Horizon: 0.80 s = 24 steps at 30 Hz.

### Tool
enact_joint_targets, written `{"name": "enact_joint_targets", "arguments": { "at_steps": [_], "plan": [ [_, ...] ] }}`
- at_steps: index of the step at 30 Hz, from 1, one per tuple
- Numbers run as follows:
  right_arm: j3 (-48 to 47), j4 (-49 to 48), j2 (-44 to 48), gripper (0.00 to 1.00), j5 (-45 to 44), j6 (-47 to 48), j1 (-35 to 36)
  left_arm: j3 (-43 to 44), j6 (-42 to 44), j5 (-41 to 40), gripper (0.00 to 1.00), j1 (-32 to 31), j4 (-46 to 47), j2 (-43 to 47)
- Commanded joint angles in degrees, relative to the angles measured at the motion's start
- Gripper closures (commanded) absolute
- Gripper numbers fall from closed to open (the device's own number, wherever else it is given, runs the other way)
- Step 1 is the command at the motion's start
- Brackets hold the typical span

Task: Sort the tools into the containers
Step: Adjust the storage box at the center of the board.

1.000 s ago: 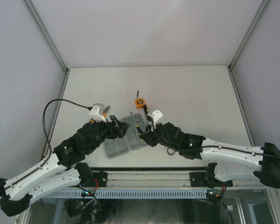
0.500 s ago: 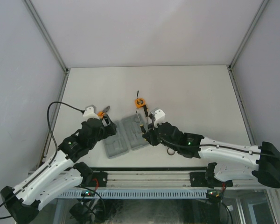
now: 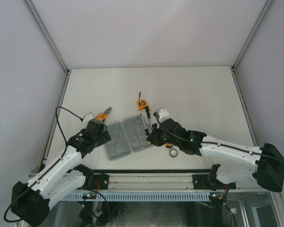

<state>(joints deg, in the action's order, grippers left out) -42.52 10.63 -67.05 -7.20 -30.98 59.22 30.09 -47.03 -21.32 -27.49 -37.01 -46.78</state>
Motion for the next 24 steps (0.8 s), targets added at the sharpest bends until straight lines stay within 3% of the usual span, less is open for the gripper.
{"name": "enact_joint_targets", "arguments": {
  "at_steps": [1,11,24],
  "plan": [
    [-3.09,-1.23,-0.01,1.00,1.31,-1.02,-0.08,-1.32,-0.17,2.34,0.32,2.76,2.02,-1.68],
    [-3.07,-1.75,-0.79,1.00,2.60,-0.43,-0.31,-5.43,1.94,8.06,0.41,6.83,8.13,-3.46],
    [-3.03,1.39,1.91,1.00,-2.99,-2.94,-1.01,-5.05,6.03,13.36,0.63,6.78,13.33,-11.10]
  ]
}}
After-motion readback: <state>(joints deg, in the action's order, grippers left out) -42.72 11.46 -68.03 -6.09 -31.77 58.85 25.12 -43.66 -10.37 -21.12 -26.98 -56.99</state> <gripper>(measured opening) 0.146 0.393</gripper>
